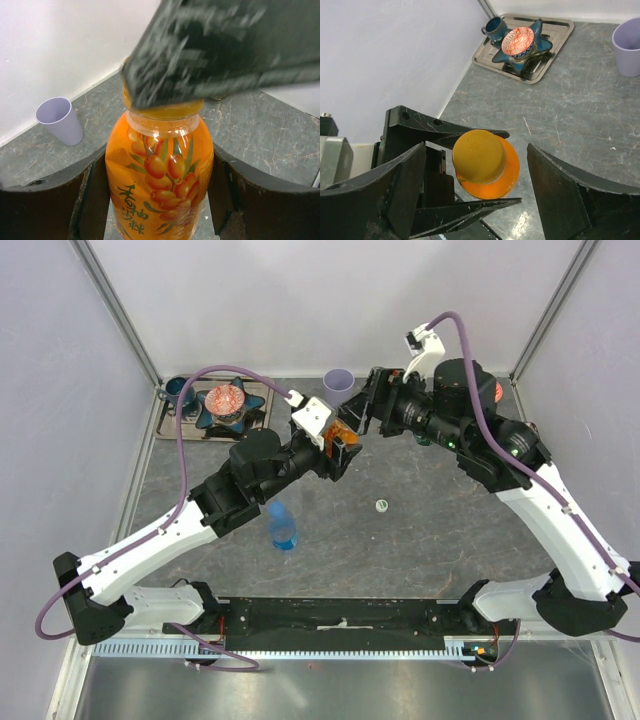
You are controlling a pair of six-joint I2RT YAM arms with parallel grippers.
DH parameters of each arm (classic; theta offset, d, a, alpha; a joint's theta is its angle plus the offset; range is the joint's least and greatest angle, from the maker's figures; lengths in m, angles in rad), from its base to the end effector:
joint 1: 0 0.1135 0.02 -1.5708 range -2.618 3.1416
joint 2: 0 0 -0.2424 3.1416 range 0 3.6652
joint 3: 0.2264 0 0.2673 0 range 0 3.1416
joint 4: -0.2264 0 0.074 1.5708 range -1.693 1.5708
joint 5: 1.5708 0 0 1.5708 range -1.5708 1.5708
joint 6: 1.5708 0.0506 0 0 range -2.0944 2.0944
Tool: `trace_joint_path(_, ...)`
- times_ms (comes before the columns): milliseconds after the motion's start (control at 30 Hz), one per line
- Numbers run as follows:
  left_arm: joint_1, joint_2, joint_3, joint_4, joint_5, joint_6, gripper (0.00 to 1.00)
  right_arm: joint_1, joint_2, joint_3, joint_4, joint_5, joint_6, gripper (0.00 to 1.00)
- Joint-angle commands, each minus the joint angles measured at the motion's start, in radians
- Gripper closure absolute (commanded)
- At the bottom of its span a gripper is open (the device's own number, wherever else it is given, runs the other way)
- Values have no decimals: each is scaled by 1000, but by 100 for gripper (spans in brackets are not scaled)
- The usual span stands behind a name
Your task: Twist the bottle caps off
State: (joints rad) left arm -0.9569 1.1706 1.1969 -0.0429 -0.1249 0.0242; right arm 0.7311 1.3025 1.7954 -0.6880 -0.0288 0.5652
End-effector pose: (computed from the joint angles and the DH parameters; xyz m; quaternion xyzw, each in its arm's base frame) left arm 0.1829 -0.2486 0.4015 0.2966 0.6483 -0.2749 0.6451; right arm 0.2068 0.1874 0.4992 -0.0731 0.7691 0.3921 0.4994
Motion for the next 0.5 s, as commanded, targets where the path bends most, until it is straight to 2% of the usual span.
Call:
trace_joint_path(0,-6,-2,3,66,-24,42,64,30,20,-1,41,18,-4,13)
trace_joint_path(200,-6,-5,-3,66,-24,43,64,39,21,-17,48,53,-11,18)
trace_joint_path(467,-8,-5,-11,63,-21,45,63,39,6,-24,62,113,-24,17)
